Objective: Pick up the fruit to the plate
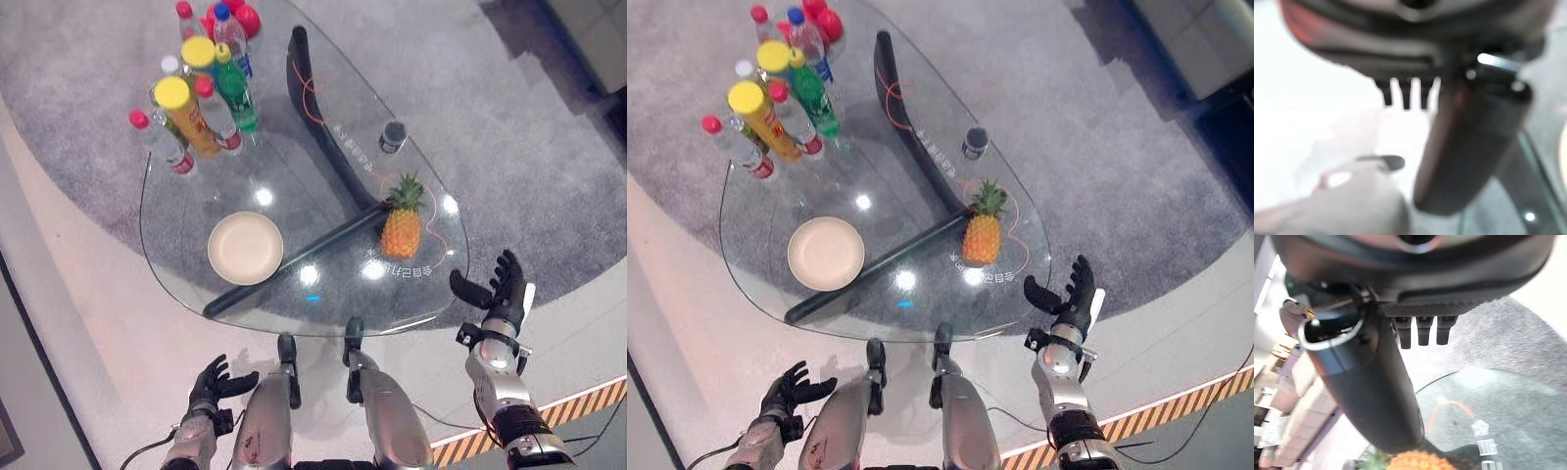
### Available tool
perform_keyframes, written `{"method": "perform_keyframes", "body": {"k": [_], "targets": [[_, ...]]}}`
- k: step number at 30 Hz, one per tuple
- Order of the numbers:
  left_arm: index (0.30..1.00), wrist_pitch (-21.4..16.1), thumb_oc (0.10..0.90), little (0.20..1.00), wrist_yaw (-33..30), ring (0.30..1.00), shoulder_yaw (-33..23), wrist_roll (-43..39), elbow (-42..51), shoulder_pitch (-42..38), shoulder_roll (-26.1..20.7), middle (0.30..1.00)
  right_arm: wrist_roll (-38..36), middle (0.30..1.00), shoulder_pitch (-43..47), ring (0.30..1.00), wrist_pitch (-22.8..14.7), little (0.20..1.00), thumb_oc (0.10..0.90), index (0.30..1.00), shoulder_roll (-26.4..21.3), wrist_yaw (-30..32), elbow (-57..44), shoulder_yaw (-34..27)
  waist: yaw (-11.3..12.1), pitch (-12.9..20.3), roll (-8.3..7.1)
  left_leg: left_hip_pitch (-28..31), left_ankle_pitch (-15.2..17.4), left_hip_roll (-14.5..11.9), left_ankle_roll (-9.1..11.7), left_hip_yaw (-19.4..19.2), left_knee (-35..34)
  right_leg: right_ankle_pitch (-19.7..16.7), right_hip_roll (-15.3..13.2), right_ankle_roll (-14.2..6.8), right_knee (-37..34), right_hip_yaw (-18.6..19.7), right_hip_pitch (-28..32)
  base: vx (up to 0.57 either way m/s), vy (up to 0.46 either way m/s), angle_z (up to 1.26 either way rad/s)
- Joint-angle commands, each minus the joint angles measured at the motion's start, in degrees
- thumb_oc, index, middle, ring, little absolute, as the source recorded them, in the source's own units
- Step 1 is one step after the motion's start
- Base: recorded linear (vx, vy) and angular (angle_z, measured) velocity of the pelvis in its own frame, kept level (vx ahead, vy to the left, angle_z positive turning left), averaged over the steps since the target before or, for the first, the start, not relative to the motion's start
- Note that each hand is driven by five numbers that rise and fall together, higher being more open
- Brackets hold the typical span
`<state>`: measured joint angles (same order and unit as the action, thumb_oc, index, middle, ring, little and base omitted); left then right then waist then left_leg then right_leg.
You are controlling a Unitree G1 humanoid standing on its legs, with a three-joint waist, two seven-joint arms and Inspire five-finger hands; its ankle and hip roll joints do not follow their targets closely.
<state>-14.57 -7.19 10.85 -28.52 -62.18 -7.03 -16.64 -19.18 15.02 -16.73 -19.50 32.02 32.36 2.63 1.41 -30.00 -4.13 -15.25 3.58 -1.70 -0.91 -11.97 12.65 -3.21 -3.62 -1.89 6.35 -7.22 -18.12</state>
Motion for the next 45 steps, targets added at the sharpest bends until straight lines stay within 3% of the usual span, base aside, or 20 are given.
{"method": "perform_keyframes", "body": {"k": [1, 6, 11, 22, 31, 45], "targets": [[0.9, -2.41, 0.8, 0.9, -2.39, 0.9, 1.37, -2.11, 1.31, 2.46, -0.19, 0.9, 1.4, 0.9, 2.95, 0.9, -4.17, 0.9, 0.8, 0.9, -5.53, 4.99, -10.27, -2.42, 0.89, 0.2, 0.63, -3.82, 0.48, 1.86, -0.31, 2.11, 3.98, 1.76, -1.3, -2.37, 8.81, -4.1, -1.51, -0.02, 0.017, 0.03], [0.9, -2.15, 0.8, 0.9, -3.56, 0.9, 2.08, -2.56, 4.2, 2.08, -0.41, 0.9, 0.95, 0.9, 7.63, 0.9, -3.9, 0.9, 0.8, 0.9, -6.73, 6.59, -12.85, -2.66, 1.4, 0.2, 0.76, -7.69, 0.78, 2.44, -0.76, 2.4, 5.07, 1.53, -1.35, -2.29, 9.44, -4.43, -5.0, 0.0, 0.0, 0.0], [0.9, -1.64, 0.8, 0.9, -4.61, 0.9, 3.72, -3.1, 7.69, 1.89, -0.11, 0.9, 0.26, 0.9, 13.32, 0.9, -0.91, 0.9, 0.8, 0.9, -8.45, 7.19, -15.03, -1.92, 2.38, 0.2, 1.68, -11.97, 0.63, 3.33, -1.02, 2.96, 5.81, 1.78, -1.36, -2.04, 10.37, -4.7, -8.87, 0.01, 0.044, 0.0], [0.9, -0.28, 0.8, 0.9, -7.08, 0.9, 7.14, -4.66, 11.99, 1.03, 1.08, 0.9, -1.01, 0.9, 21.32, 0.9, 3.24, 0.9, 0.8, 0.9, -7.6, 8.48, -14.04, 1.75, 4.18, 0.2, 3.39, -17.75, -0.59, 4.39, -1.27, 4.46, 5.89, 1.6, -1.81, -1.51, 11.94, -6.0, -14.7, 0.0, 0.031, 0.03], [0.9, -0.83, 0.8, 0.9, -7.24, 0.9, 8.32, -5.74, 13.2, 0.76, 1.52, 0.9, -3.02, 0.9, 24.78, 0.9, 10.12, 0.9, 0.8, 0.9, -7.65, 16.78, -5.59, 3.26, 5.32, 0.2, 3.99, -18.61, -1.04, 4.78, -1.46, 4.95, 5.05, 1.18, -2.06, -1.63, 11.89, -6.68, -15.89, -0.01, 0.029, 0.07], [0.9, -1.45, 0.8, 0.9, -5.94, 0.9, 8.83, -7.76, 13.72, 0.05, 1.26, 0.9, -4.69, 0.9, 27.68, 0.9, 15.87, 0.9, 0.8, 0.9, -8.42, 23.06, -1.01, 6.1, 5.98, 0.2, 4.45, -18.28, -1.2, 5.01, -1.78, 5.1, 4.22, 0.68, -2.52, -2.02, 11.68, -6.8, -16.09, -0.01, 0.015, 0.02]]}}
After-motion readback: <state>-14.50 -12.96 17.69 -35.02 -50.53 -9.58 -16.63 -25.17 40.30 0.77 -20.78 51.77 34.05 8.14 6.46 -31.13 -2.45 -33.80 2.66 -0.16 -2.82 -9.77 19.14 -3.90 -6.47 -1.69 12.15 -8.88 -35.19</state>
